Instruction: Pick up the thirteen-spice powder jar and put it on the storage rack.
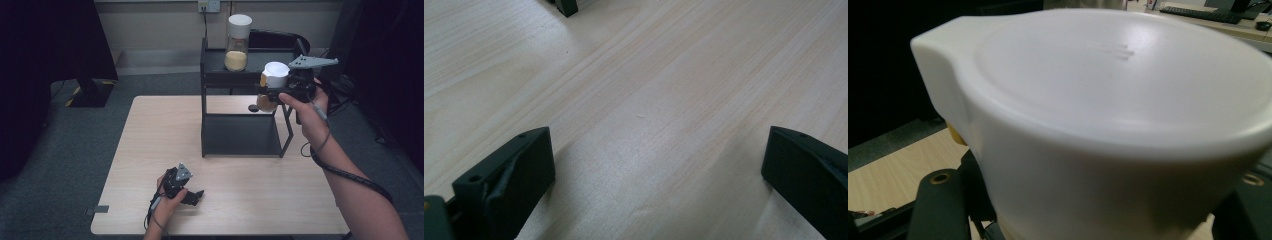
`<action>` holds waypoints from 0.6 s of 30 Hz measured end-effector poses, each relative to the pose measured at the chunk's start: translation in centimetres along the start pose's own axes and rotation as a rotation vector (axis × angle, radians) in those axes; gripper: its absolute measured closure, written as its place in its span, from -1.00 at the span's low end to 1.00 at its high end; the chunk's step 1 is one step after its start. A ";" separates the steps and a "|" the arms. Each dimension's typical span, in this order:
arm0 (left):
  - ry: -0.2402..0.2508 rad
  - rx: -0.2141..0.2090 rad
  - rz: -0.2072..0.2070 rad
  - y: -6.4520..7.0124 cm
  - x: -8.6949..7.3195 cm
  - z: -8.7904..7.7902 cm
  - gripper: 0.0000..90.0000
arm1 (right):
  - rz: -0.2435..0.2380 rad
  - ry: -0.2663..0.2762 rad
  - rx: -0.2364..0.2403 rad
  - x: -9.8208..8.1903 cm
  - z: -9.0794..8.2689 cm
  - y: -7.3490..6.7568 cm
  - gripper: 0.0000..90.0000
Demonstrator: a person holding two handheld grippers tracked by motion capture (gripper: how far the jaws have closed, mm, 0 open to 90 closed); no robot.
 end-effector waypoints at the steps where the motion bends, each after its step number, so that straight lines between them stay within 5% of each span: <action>1: 0.000 0.000 0.000 0.0 0.0 0.0 -1.00 | 0.002 0.000 0.002 0.2 0.0 0.0 -0.32; 18: -0.001 -0.001 0.000 0.0 0.0 0.0 -1.00 | 0.015 0.014 -0.013 4.4 -0.5 0.4 -0.32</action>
Point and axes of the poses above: each handheld gripper's, and its own axes: z roughly forward along the jaws, x roughly out of its top, y roughly to its right, the point moved 5 cm from there along z, roughly forward along the jaws, and after that the axes turned 9 degrees about z, right-handed, at the moved point
